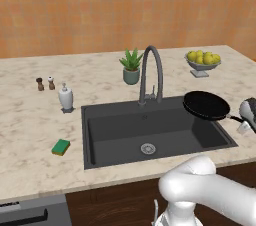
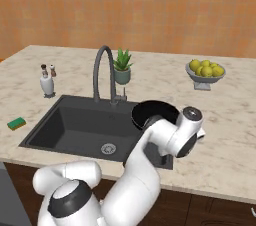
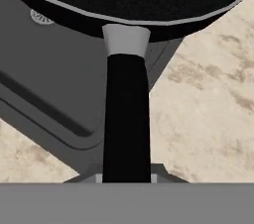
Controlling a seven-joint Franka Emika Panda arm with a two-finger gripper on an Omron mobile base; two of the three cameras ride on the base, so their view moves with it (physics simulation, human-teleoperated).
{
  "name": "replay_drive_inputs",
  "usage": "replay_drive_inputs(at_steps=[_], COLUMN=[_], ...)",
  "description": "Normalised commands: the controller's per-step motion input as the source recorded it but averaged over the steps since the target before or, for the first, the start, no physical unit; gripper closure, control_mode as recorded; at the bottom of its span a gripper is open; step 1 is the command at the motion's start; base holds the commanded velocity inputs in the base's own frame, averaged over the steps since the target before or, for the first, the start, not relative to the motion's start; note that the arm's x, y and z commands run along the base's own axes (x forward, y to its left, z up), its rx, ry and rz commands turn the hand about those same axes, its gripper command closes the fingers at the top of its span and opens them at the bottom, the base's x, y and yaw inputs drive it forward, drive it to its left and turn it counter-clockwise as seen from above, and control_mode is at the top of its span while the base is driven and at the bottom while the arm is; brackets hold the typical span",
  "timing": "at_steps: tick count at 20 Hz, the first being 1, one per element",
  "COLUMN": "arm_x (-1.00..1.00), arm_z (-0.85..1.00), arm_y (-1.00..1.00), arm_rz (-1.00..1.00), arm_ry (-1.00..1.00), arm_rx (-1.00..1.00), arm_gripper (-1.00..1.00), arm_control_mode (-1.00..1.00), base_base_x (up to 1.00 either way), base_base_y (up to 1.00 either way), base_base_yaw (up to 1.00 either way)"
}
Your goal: Pick the pan and sponge and place them into the sink. Then turn on the water.
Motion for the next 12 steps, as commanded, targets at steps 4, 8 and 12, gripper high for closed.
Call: replay_drive_inputs(at_steps=[4,8,12], arm_x=[0.09,0.07,0.05], arm_z=[-0.12,-0.16,-0.21], arm_y=[0.51,0.8,0.75], arm_rz=[0.33,0.22,0.12], arm_ry=[0.24,0.18,0.1], arm_rx=[0.0,0.0,0.01], arm_gripper=[1.0,1.0,1.0], arm_control_mode=[-1.0,-1.0,-1.0], base_base_x=[0.0,0.0,0.0], base_base_y=[0.0,0.0,0.0], base_base_yaw=[0.0,0.0,0.0])
